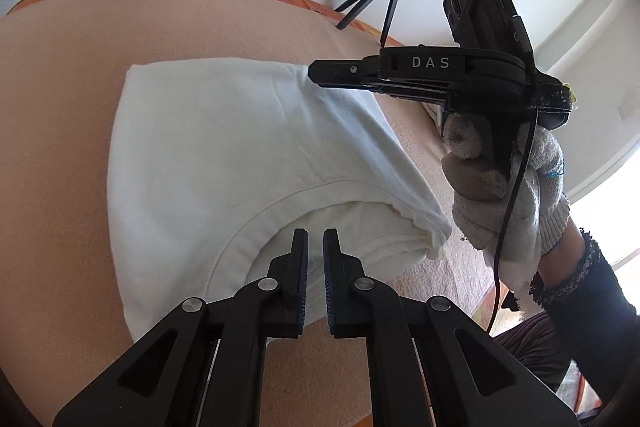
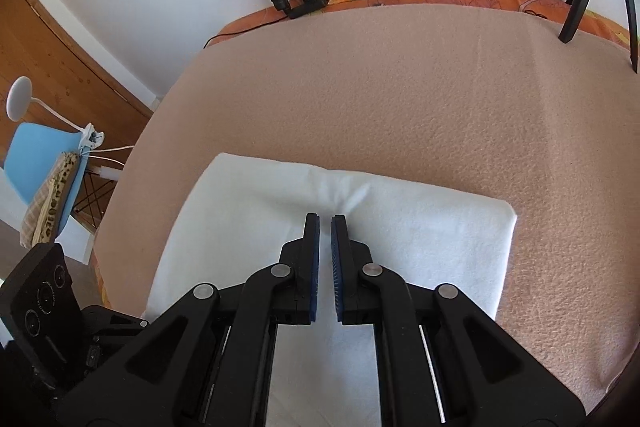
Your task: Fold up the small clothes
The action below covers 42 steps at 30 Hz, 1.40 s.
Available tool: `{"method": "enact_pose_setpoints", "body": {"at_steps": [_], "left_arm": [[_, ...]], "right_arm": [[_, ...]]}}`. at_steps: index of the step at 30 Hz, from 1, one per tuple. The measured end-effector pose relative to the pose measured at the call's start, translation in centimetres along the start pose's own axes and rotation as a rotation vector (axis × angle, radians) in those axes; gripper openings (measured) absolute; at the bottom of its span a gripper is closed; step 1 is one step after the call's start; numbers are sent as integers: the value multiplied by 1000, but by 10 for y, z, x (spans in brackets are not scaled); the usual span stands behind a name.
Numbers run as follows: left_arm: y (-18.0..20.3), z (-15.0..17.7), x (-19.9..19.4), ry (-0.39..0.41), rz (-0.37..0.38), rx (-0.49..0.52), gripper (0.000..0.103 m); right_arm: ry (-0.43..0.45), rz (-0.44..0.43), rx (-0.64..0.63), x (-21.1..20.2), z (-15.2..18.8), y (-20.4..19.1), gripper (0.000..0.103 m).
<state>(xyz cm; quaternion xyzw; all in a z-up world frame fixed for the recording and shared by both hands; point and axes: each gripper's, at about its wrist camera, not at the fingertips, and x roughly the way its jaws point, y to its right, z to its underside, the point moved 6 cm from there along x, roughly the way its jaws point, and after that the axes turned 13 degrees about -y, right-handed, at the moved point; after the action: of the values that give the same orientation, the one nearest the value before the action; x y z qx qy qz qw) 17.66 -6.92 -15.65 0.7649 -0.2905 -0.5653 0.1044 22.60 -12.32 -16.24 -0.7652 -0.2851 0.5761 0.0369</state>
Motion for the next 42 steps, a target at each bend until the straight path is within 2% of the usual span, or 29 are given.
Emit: {"method": "enact_pose_setpoints", "body": {"at_steps": [3, 7, 10, 13, 15, 18, 19, 20, 21, 22, 23, 24, 26, 29, 33, 37, 42], "left_arm": [[3, 3, -21, 61, -15, 20, 6], [-4, 8, -29, 80, -35, 11, 6], [-13, 16, -18, 44, -55, -5, 6], [-19, 24, -10, -1, -65, -15, 6], [-20, 31, -11, -8, -69, -14, 6], [-20, 38, -24, 18, -64, -25, 7], [-20, 40, -30, 32, -55, -42, 17], [-22, 40, -36, 47, -54, -62, 23], [-24, 41, -41, 62, -59, -78, 32], [-26, 43, -46, 74, -63, -91, 37], [-29, 44, -50, 82, -66, -108, 40], [-33, 46, -53, 91, -64, -132, 45], [-43, 50, -57, 104, -23, -192, 52], [-63, 55, -54, 91, 62, -315, 52], [-81, 62, -52, 75, 163, -445, 52], [-80, 61, -46, 56, 229, -494, 52], [-71, 56, -35, 24, 250, -485, 52]], "right_arm": [[45, -53, 56, -25, 0, 17, 7], [16, -112, 95, -28, 16, 31, 7], [-28, -23, 73, -16, 29, 39, 7], [-55, 61, 123, -12, 36, 64, 7], [-44, 111, 156, -18, 37, 81, 7], [-8, 99, 192, -31, 34, 94, 7], [5, 87, 197, -34, 32, 96, 7], [16, 76, 202, -36, 30, 97, 13], [24, 67, 206, -36, 27, 97, 27], [34, 56, 206, -36, 25, 96, 36], [47, 44, 205, -37, 22, 95, 49], [59, 25, 204, -37, 20, 94, 52], [55, -24, 203, -34, 17, 92, 52], [47, -40, 211, -29, 14, 92, 53], [34, -116, 241, -22, 15, 96, 53], [38, -158, 252, -16, 18, 100, 53], [53, -246, 258, -11, 14, 99, 53]]}}
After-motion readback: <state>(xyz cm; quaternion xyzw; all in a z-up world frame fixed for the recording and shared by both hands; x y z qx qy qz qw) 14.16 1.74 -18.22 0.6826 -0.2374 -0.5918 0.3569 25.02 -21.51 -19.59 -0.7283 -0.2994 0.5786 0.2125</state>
